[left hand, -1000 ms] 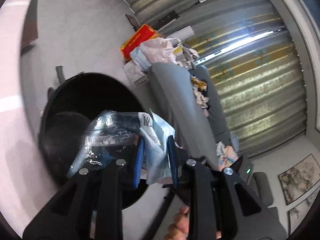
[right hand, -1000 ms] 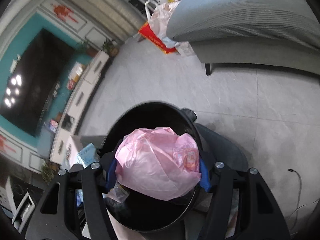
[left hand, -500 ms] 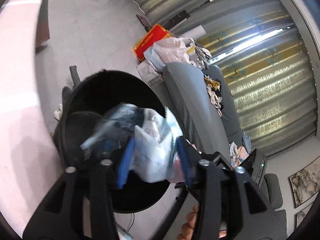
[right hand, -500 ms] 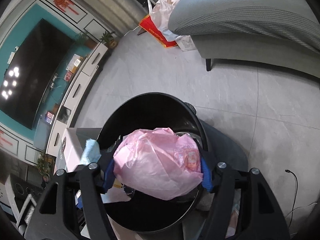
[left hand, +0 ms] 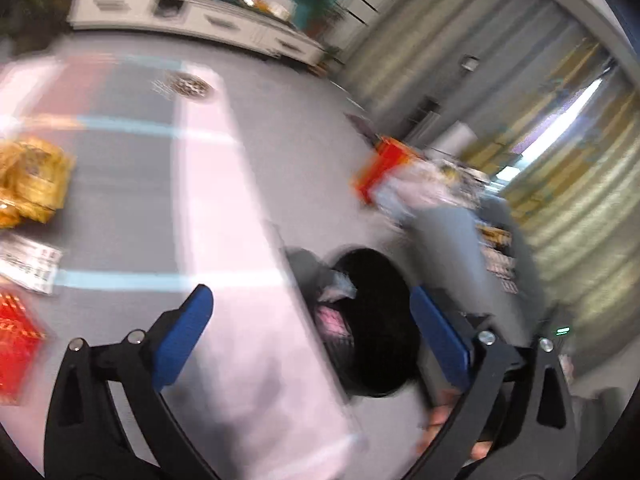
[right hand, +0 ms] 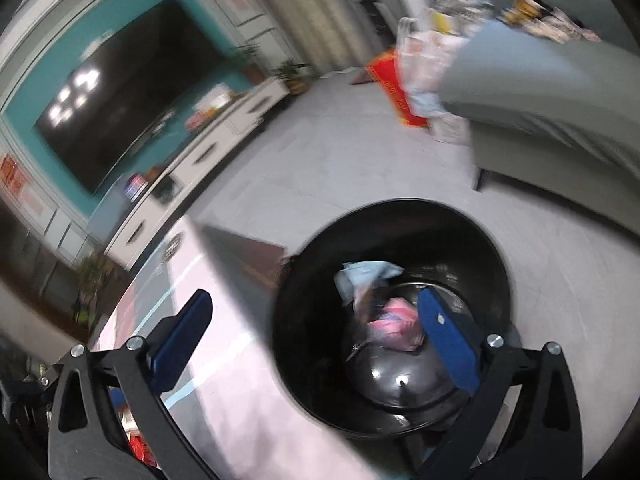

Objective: Collect trash
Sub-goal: 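Open both tools over the bin to drop the bags, then grasp the red cigarette box with the right tool while the left tool grasps a dark green bag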

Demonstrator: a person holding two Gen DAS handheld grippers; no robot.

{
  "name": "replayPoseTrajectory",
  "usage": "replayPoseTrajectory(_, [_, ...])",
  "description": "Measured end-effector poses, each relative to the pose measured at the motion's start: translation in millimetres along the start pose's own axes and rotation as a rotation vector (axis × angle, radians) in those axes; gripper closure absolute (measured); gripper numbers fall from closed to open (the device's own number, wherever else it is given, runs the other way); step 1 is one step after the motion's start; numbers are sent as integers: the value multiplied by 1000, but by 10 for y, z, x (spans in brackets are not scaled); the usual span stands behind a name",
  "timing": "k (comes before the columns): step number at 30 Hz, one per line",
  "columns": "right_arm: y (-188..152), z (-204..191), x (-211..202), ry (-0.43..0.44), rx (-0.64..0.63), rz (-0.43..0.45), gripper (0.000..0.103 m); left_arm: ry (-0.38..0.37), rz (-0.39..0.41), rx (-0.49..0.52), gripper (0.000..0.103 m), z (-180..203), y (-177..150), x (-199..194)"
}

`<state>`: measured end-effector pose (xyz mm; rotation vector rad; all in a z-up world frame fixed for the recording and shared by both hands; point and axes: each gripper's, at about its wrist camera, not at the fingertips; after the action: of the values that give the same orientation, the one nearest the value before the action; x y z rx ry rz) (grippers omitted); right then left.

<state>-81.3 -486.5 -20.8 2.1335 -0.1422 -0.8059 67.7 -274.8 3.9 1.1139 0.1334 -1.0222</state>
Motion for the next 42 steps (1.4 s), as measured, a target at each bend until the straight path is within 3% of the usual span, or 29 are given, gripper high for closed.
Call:
replayPoseTrajectory(3, [-83,-341,-17,76,-72,-17,3,127,86,28,3,-278,112,-474])
replayPoseTrajectory(9, [-344,-986,11,206,-195,-98,3,327,184,-30,3,-996,205,-1226])
replayPoseTrajectory(13, [-689,-1497,50,267,-293,-172,3,572,277,-42,3,-1527,157,-1659])
replayPoseTrajectory(15, [-868,-1695,76,295,-323,-219,3,673,288,-44,3,-1823,116,-1814])
replayPoseTrajectory(18, [-1165,-1941,153,352,-315,-323,3,750,291,-66,3,-2189,23,-1960])
replayPoseTrajectory(25, [-1760,-2317,286,342,-345,-503,3,665,252,-171,3,-2695,-212,-1862])
replayPoseTrajectory(29, [-2029,-2496,321,286,-389,-523,9,648,194,-207,8,-2859,-301,-1669])
replayPoseTrajectory(34, [-2167,-2658,438,197,-362,-561,26,611,222,-211,14,-2894,-295,-1679])
replayPoseTrajectory(39, [-2250,-2750,454,154,-344,-575,26,521,224,-265,29,-3026,-250,-1662])
replayPoseTrajectory(42, [-2358,-2811,472,110,-366,-578,26,480,212,-267,30,-3052,-196,-1609])
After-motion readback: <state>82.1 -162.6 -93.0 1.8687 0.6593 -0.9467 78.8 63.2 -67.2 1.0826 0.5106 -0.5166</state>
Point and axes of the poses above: each gripper's, at about its wrist camera, not at the fingertips, and x roughly the way its jaws point, z to its right, y to its top, and after that the axes turned 11 degrees about z, right-handed
